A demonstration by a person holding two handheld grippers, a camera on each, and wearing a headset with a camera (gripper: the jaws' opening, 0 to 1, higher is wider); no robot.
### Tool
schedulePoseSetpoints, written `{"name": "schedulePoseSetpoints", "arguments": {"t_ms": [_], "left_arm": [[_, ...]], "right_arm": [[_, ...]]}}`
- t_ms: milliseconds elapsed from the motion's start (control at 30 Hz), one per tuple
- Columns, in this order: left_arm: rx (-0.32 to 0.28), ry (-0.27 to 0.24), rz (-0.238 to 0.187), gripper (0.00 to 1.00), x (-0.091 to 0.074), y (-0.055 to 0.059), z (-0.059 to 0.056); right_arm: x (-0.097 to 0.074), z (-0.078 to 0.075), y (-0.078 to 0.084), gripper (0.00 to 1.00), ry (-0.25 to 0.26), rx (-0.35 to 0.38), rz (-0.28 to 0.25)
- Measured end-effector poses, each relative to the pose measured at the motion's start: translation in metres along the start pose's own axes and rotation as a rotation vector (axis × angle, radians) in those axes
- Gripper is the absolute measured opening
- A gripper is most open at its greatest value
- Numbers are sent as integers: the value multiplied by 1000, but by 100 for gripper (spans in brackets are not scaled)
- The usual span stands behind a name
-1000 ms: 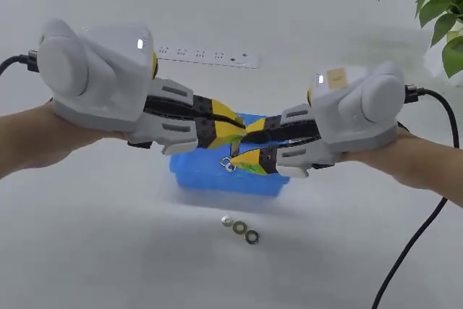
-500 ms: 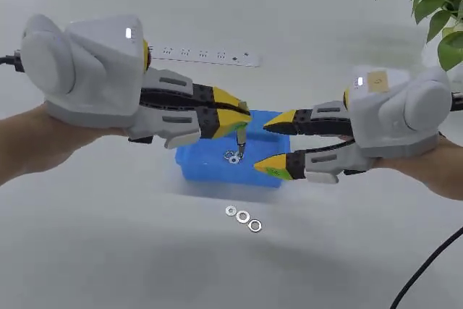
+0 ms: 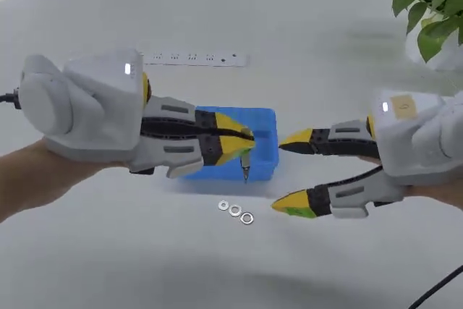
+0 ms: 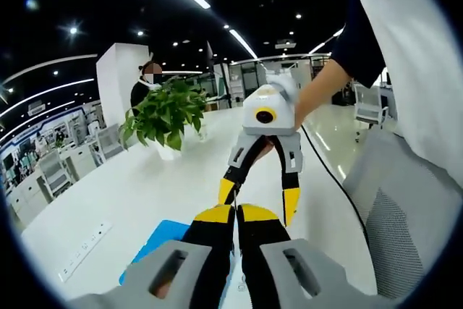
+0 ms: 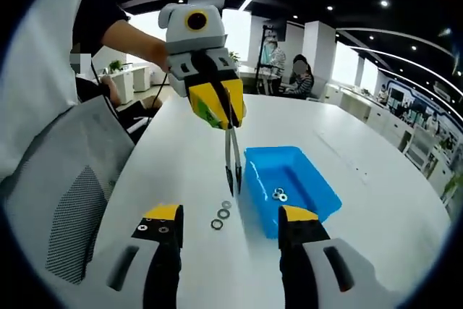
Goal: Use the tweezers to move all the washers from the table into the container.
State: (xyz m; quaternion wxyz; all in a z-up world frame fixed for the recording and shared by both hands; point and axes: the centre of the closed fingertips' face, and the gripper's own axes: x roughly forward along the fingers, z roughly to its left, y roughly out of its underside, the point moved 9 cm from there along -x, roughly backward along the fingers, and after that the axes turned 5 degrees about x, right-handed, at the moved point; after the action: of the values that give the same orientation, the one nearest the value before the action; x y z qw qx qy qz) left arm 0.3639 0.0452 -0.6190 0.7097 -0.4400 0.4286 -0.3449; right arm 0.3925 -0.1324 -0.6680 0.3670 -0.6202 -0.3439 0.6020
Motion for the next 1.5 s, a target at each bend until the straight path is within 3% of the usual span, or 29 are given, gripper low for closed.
{"name": "schedulePoseSetpoints", "arguments": {"t_ms": [400,767,1200,1500], "left_arm": [[-45,24,20,5,8,20,-23],[-81,26,30,5,12,32,-30],[-82,41,52,6,19,43,-32],[-86,48,61,6,19,43,-29]], "right_arm": [[-5,32,31,67,-49,55,25],[1,57,41,76,-111,100,35],[-1,64,50,76,-133,150,45],[2,61,48,76,-140,159,42]]}}
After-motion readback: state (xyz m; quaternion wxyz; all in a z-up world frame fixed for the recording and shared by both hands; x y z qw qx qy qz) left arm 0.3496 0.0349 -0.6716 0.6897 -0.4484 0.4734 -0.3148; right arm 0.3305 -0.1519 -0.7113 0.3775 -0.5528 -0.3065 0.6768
